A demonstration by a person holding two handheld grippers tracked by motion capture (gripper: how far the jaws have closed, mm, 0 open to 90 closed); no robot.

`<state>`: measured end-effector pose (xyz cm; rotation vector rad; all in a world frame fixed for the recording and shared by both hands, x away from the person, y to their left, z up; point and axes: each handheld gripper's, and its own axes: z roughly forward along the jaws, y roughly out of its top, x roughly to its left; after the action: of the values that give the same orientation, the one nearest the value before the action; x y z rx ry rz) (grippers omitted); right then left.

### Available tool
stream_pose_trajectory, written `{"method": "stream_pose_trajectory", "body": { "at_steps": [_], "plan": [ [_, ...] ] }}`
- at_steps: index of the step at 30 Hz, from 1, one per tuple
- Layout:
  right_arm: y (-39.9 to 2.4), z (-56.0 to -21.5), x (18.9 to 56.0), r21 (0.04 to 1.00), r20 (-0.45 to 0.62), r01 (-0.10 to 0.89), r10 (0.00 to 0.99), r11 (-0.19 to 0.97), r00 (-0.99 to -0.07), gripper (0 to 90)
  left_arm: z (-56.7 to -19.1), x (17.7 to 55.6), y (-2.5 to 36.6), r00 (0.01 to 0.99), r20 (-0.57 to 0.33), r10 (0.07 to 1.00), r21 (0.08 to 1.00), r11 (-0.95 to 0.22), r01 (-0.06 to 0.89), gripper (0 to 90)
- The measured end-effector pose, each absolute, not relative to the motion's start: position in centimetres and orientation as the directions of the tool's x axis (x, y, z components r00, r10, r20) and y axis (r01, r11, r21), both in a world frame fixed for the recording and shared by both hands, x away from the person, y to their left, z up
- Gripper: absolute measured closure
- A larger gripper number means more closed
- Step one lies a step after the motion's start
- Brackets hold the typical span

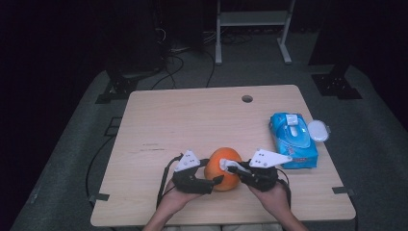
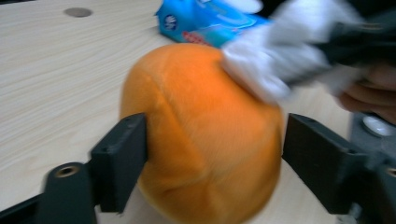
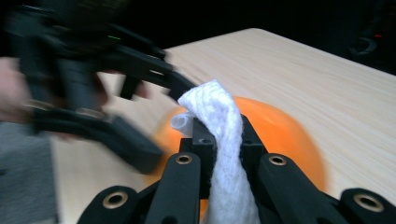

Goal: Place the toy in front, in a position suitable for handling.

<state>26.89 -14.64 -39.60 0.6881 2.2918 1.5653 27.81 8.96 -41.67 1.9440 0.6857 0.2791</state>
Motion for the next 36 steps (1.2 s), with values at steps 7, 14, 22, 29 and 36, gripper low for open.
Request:
{"method": "stream_pose_trajectory", "body": {
  "at_steps": [7, 14, 22, 29, 36],
  "plan": [
    [-14.5, -39.1, 27.1, 0.925, -0.011, 0.195, 0.539, 0.325, -0.842, 81.7, -41.9, 27.1, 8.9, 0.837, -0.007, 0.547, 0.878, -0.397, 0.267, 37.3],
    [-15.4, -39.4, 27.5, 0.922, 0.051, 0.245, 0.532, 0.301, -0.845, 81.7, -41.8, 27.7, 8.5, 0.813, -0.094, 0.575, 0.880, -0.333, 0.338, 24.1],
    [-15.7, -39.1, 27.9, 0.918, 0.006, 0.224, 0.551, 0.329, -0.834, 81.7, -41.8, 27.4, 8.9, 0.835, -0.074, 0.546, 0.882, -0.355, 0.310, 31.6],
    [-15.1, -39.1, 27.3, 0.923, 0.033, 0.223, 0.512, 0.313, -0.858, 81.7, -41.6, 26.9, 8.1, 0.843, -0.015, 0.538, 0.884, -0.387, 0.263, 33.1],
    [-16.4, -39.5, 28.4, 0.917, 0.042, 0.257, 0.569, 0.304, -0.822, 81.6, -41.7, 27.0, 8.8, 0.857, -0.031, 0.514, 0.879, -0.394, 0.268, 34.8]
  ]
}}
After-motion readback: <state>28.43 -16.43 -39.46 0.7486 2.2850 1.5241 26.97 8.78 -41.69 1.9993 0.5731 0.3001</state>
